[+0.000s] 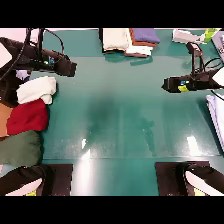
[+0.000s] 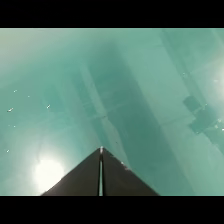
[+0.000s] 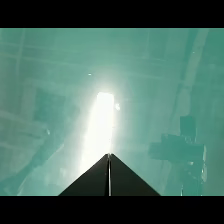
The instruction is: Fold the shirts.
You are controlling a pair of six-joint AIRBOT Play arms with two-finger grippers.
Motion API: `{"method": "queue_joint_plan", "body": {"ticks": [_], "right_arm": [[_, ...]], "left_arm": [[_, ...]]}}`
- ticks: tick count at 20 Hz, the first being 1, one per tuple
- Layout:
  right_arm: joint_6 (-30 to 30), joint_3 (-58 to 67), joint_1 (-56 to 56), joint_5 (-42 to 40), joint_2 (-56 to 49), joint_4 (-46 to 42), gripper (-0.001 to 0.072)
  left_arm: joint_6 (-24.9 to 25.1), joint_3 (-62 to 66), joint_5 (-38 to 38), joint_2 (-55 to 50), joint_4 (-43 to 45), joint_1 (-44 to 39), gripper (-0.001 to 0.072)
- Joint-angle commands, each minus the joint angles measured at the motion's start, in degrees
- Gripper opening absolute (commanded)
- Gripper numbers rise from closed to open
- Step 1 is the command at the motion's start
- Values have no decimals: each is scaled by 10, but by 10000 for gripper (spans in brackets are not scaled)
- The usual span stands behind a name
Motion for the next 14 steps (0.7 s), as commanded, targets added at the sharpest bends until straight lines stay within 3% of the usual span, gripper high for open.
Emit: {"method": "queue_joint_plan", "body": {"ticks": [1, 11, 14], "right_arm": [[1, 0, 1, 1, 0, 1, 20], [1, 0, 1, 1, 0, 1, 21], [1, 0, 1, 1, 0, 1, 21]], "left_arm": [[0, 0, 0, 0, 0, 0, 27], [0, 0, 0, 0, 0, 0, 27], [10, 0, 51, 0, 7, 0, 28]]}}
